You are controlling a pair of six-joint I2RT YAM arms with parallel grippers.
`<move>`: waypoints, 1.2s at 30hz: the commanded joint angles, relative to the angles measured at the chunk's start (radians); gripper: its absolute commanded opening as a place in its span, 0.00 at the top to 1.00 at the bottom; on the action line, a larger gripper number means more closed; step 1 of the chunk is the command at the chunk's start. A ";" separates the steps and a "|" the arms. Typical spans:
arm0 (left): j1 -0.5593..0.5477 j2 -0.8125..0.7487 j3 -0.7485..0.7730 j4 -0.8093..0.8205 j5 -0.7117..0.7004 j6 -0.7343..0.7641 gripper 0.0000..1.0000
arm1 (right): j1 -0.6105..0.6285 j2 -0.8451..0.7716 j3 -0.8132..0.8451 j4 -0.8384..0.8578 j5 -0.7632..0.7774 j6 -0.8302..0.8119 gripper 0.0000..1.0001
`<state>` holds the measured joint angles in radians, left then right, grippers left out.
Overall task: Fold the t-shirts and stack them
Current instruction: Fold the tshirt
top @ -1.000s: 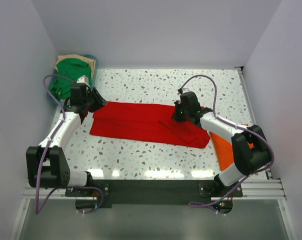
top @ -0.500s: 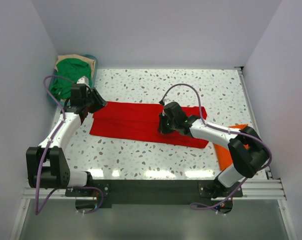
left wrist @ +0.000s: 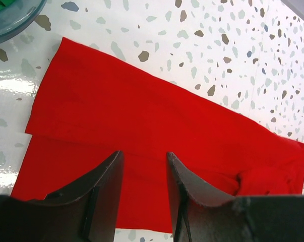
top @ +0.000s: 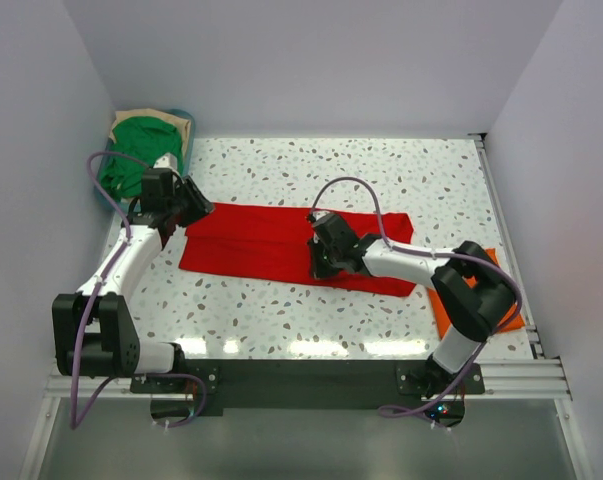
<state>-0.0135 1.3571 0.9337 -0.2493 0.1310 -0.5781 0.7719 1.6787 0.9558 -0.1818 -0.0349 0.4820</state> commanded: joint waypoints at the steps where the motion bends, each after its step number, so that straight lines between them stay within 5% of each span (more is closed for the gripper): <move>1: -0.003 -0.007 -0.006 0.022 0.019 0.029 0.56 | 0.001 0.022 0.066 -0.018 0.029 -0.013 0.96; 4: -0.003 0.004 -0.006 0.024 0.024 0.024 0.56 | 0.001 0.006 0.063 -0.019 0.024 0.007 0.75; 7: -0.006 0.017 -0.004 0.034 0.033 0.020 0.55 | 0.000 -0.071 0.043 -0.042 0.077 0.038 0.43; 11: -0.084 0.060 0.010 0.013 -0.002 0.015 0.55 | -0.014 -0.209 0.028 -0.171 0.240 0.098 0.34; 16: -0.210 0.077 -0.042 0.024 -0.108 -0.028 0.56 | -0.048 -0.336 -0.037 -0.254 0.334 0.188 0.32; 20: -0.276 0.086 -0.104 0.062 -0.152 -0.068 0.60 | -0.140 -0.352 -0.112 -0.229 0.268 0.205 0.34; 28: -0.390 0.149 -0.136 0.068 -0.295 -0.078 0.69 | -0.209 -0.261 -0.183 -0.153 0.239 0.219 0.60; 36: -0.434 0.175 -0.190 0.071 -0.384 -0.094 0.74 | -0.230 -0.156 -0.227 -0.107 0.253 0.225 0.61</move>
<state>-0.4347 1.5253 0.7639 -0.2253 -0.1841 -0.6476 0.5571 1.4929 0.7540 -0.3260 0.2104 0.6888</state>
